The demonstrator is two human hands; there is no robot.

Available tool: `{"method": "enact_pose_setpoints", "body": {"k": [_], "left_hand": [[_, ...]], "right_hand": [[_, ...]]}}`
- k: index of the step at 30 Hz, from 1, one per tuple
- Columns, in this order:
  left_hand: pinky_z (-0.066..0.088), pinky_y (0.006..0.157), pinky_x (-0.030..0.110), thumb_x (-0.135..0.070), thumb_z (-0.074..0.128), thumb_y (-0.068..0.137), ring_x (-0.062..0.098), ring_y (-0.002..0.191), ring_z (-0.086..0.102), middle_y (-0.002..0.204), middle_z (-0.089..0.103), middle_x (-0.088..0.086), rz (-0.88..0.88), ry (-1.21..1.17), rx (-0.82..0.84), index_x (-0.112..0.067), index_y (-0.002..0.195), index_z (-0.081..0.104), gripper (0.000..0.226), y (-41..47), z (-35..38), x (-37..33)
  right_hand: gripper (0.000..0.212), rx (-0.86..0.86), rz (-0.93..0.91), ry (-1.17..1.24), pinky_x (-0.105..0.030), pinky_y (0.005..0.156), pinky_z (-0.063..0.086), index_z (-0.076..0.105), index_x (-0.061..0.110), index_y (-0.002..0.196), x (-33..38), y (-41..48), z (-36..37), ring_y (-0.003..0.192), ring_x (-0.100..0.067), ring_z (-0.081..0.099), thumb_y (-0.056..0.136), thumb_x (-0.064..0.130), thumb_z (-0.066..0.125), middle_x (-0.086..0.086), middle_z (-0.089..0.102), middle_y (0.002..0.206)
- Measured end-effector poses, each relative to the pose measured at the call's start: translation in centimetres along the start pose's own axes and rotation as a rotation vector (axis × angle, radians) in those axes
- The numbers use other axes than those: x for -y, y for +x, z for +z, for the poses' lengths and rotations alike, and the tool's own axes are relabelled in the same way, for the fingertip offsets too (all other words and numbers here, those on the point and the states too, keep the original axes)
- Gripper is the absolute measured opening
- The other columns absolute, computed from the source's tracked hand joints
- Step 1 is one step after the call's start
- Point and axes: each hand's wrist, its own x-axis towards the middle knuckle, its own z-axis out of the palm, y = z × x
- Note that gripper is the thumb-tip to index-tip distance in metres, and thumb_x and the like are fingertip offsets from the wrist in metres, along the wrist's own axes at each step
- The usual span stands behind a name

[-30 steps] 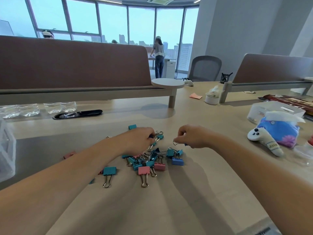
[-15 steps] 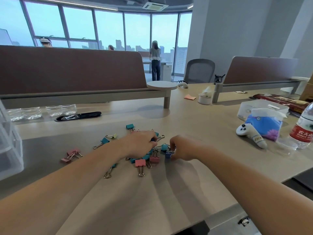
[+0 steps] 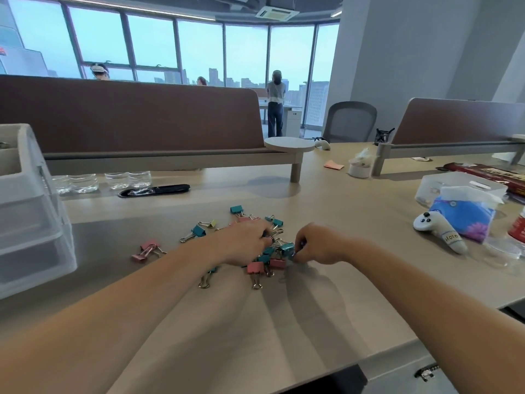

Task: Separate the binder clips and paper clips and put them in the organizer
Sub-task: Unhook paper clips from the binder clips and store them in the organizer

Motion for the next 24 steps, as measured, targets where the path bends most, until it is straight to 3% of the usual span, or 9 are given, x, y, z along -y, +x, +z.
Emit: {"method": "enact_pose_setpoints", "body": {"k": [5,10,12,16,18,20,24], "left_hand": [[0.047,0.077,0.035,-0.032,0.04,0.103,0.017,0.089,0.057,0.106,0.056,0.002,-0.052,-0.027,-0.015,-0.017,0.113,0.051,0.021,-2.2,-0.5,0.9],[0.039,0.072,0.027,-0.027,0.039,0.105,0.012,0.093,0.053,0.121,0.059,0.002,-0.104,-0.057,-0.04,-0.016,0.123,0.051,0.025,-5.2,-2.6,2.6],[0.036,0.065,0.021,-0.024,0.04,0.105,0.007,0.085,0.049,0.124,0.058,0.001,-0.126,-0.066,-0.058,-0.016,0.128,0.051,0.027,-6.8,-4.2,3.4],[0.034,0.058,0.022,-0.028,0.039,0.104,0.008,0.074,0.049,0.113,0.059,0.001,-0.193,-0.006,-0.16,-0.018,0.124,0.053,0.026,-11.3,-8.8,6.3],[0.038,0.062,0.025,-0.028,0.038,0.104,0.014,0.08,0.054,0.11,0.061,0.001,-0.197,0.014,-0.173,-0.017,0.122,0.055,0.026,-12.1,-9.9,6.0],[0.037,0.068,0.027,-0.026,0.038,0.104,0.019,0.087,0.054,0.115,0.061,0.004,-0.239,0.065,-0.23,-0.014,0.121,0.055,0.027,-14.7,-12.7,7.6],[0.039,0.079,0.026,-0.027,0.04,0.103,0.02,0.1,0.056,0.119,0.057,0.003,-0.295,0.11,-0.344,-0.014,0.123,0.056,0.028,-18.6,-17.6,10.5]], "right_hand": [[0.016,0.118,-0.051,0.121,-0.013,0.048,0.037,0.066,0.013,0.092,1.8,-1.1,-1.3,0.059,-0.008,0.047,0.086,0.027,0.072,0.004,0.056,0.074],[0.024,0.102,-0.138,0.186,-0.016,0.055,0.039,0.069,0.011,0.101,5.3,-1.9,-2.9,0.066,-0.008,0.05,0.086,0.028,0.074,0.003,0.06,0.082],[0.024,0.1,-0.18,0.183,-0.016,0.058,0.042,0.068,0.012,0.101,7.3,-2.0,-3.7,0.07,-0.008,0.054,0.086,0.029,0.074,0.002,0.063,0.086],[0.021,0.076,-0.34,0.11,-0.022,0.068,0.051,0.069,0.021,0.098,13.6,-1.7,-6.1,0.081,-0.013,0.061,0.084,0.036,0.074,0.003,0.067,0.094],[0.019,0.053,-0.354,0.099,-0.024,0.069,0.053,0.069,0.025,0.095,14.9,-2.2,-6.8,0.082,-0.015,0.063,0.083,0.039,0.074,0.006,0.067,0.093],[0.016,0.034,-0.444,0.107,-0.019,0.06,0.048,0.07,0.025,0.092,19.1,-1.7,-8.2,0.071,-0.01,0.059,0.083,0.038,0.073,0.009,0.066,0.085],[0.015,-0.041,-0.575,0.136,-0.017,0.056,0.043,0.071,0.021,0.091,26.4,-0.3,-10.8,0.066,-0.006,0.053,0.084,0.034,0.074,0.009,0.063,0.08]]}}
